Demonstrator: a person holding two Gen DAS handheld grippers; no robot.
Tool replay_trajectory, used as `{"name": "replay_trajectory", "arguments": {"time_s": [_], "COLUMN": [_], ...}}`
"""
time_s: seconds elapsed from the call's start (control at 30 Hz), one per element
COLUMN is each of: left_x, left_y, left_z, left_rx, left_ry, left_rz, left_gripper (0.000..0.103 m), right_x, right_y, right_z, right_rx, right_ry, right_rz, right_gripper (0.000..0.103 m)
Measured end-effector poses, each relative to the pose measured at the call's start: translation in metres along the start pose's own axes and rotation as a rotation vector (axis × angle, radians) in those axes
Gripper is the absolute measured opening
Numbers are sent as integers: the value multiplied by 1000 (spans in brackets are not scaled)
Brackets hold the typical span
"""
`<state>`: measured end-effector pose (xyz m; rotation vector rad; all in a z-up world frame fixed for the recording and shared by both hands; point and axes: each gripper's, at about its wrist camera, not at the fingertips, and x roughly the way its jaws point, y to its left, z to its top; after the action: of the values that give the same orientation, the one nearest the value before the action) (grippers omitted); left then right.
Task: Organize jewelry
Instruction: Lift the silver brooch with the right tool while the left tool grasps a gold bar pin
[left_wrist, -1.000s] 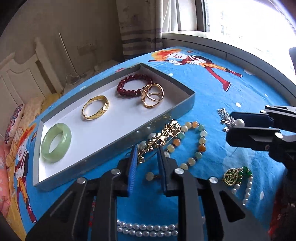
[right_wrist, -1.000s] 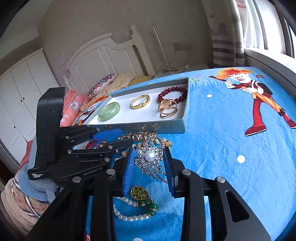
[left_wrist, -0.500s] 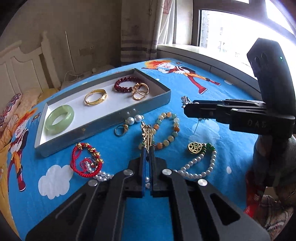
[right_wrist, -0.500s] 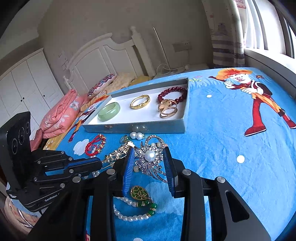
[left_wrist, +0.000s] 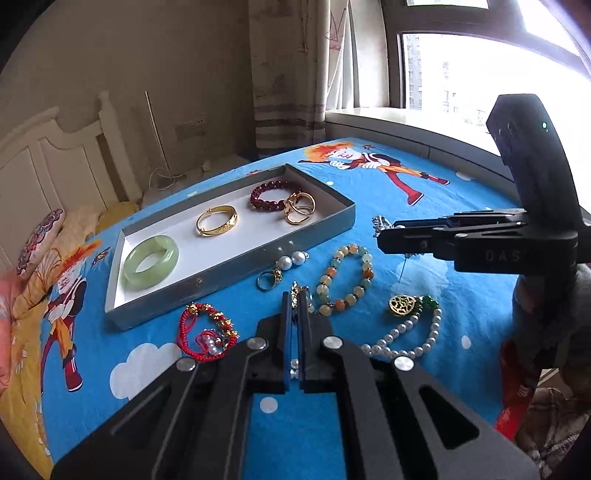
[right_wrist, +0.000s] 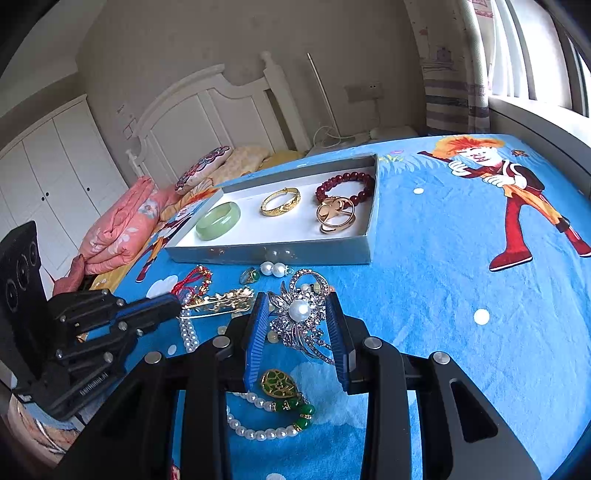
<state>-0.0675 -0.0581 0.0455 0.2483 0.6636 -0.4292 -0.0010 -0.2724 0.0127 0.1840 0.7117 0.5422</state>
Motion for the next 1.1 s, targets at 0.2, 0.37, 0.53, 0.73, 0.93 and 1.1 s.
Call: {"name": "replay_trajectory", "arguments": {"time_s": [0.2,0.37,0.53,0.73,0.93,1.1], "left_x": [14,14,10,29,47,48], "left_y": [-19,-51,-21,3,-1,-10], "left_z": [-20,-37,-22,-12,-9,-11], "left_rx": [63,134,-41,-87,-38,27], "left_ry": [119,135,91,160,191,191], "left_rz": [-158,-287,-263,-122,-109,-65], "left_gripper": [2,3,56,64,47,8], "right_x": [0,1,0,0,-1,-1], "right_y": [0,-1,-1,-1,0,0], "right_z": [0,0,0,0,0,0], "right_rx": [0,1,3,4,-5,-7], "right_ry": [2,7,4,4,5,5], "right_rz": [-2,-3,-2,3,6,8], "right_gripper": [32,32,32,32,32,32]}}
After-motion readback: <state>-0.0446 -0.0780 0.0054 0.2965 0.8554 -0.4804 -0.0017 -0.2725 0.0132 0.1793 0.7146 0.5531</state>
